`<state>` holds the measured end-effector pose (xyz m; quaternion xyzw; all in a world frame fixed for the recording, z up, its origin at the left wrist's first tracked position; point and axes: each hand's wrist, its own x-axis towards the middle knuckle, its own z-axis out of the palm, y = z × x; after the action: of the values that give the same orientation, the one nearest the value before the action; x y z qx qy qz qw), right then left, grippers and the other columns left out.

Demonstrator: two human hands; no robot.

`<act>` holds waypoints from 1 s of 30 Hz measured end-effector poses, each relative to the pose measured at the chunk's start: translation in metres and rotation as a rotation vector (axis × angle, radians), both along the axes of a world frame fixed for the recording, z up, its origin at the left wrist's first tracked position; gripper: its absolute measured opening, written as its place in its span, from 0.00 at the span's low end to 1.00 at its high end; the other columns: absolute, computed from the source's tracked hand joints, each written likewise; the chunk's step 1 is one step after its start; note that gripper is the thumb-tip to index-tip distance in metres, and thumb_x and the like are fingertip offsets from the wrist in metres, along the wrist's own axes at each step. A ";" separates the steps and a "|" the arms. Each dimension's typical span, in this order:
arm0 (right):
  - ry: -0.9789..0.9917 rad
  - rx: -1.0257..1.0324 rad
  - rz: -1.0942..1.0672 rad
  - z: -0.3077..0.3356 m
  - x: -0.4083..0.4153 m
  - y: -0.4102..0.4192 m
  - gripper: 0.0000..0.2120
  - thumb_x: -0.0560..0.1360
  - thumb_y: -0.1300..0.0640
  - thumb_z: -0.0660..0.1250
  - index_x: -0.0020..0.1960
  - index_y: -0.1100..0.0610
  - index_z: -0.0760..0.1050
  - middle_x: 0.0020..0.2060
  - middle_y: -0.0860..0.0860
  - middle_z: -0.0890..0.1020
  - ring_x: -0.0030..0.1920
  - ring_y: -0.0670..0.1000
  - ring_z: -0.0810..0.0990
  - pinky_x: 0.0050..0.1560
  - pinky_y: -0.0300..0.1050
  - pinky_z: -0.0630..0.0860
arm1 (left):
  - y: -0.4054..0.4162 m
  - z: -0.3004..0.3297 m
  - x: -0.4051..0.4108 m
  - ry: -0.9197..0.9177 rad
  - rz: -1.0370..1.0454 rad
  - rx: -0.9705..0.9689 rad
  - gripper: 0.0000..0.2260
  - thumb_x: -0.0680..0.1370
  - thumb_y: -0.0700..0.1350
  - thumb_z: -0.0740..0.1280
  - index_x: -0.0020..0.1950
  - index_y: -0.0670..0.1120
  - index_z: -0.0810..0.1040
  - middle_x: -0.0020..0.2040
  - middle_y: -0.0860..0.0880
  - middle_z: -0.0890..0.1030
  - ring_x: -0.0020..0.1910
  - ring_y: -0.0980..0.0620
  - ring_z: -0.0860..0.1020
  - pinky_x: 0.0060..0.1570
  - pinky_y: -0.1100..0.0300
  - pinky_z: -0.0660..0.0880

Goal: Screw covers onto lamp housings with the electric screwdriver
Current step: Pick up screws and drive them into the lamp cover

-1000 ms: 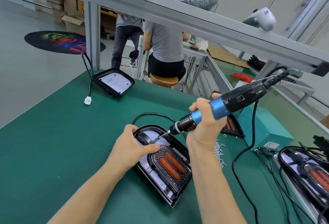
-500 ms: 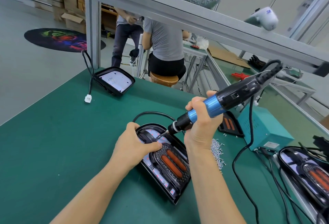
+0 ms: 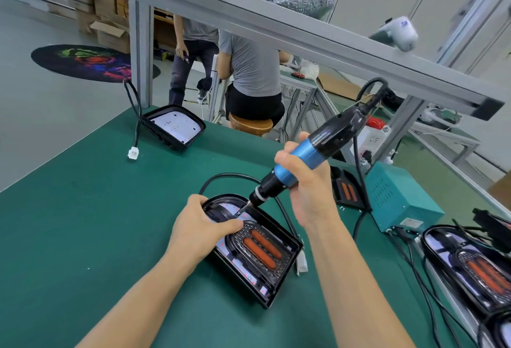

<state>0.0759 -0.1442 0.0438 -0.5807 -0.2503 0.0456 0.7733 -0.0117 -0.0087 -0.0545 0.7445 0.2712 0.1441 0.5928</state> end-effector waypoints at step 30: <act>-0.028 0.225 -0.140 -0.012 -0.016 0.000 0.14 0.67 0.66 0.72 0.42 0.48 0.74 0.36 0.49 0.76 0.41 0.53 0.74 0.46 0.40 0.75 | 0.006 0.000 0.000 0.018 -0.046 0.032 0.23 0.61 0.55 0.80 0.48 0.55 0.70 0.46 0.59 0.78 0.47 0.61 0.76 0.39 0.64 0.69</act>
<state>0.0602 -0.1441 0.0317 -0.5068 -0.2236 -0.0450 0.8314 -0.0115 -0.0029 -0.0544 0.7612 0.2569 0.1279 0.5816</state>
